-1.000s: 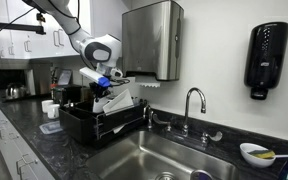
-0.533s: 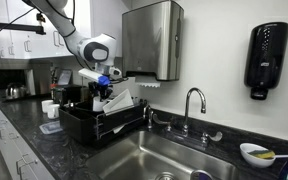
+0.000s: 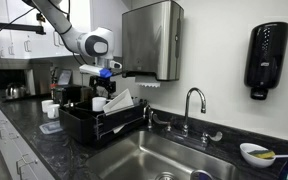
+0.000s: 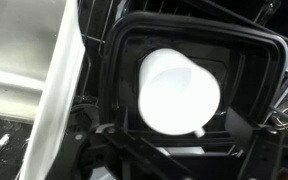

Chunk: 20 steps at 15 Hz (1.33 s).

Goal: Pick the cups from the sink and put them in the rack

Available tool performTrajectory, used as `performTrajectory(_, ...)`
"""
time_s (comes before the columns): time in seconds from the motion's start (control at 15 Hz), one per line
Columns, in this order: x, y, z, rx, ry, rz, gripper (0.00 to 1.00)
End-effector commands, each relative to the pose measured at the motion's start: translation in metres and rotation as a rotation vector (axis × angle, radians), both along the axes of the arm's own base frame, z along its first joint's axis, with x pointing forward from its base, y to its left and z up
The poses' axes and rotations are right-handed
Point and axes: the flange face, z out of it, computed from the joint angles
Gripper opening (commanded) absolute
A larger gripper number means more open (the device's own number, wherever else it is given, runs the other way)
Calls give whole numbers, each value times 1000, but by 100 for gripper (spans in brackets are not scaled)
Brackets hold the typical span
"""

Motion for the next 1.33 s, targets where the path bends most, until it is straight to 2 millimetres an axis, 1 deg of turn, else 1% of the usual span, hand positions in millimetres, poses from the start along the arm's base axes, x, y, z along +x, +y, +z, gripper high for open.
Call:
performTrajectory(0.0, -7, 2, 29, -41, -24, 9, 100)
performTrajectory(0.13, -9, -2, 42, -54, -36, 16, 100)
performTrajectory(0.27, -10, -14, 52, -88, -38, 23, 100)
performTrajectory(0.33, -10, -22, 57, -108, -44, 19, 100)
performTrajectory(0.53, -5, -57, 66, -216, -53, 40, 100)
performTrajectory(0.73, 1, -99, 67, -292, -48, 52, 100)
performTrajectory(0.93, 7, -146, 55, -334, -13, 113, 100)
performTrajectory(1.13, 11, -198, 23, -312, 38, 186, 100)
performTrajectory(1.27, 10, -229, -8, -310, 91, 218, 100)
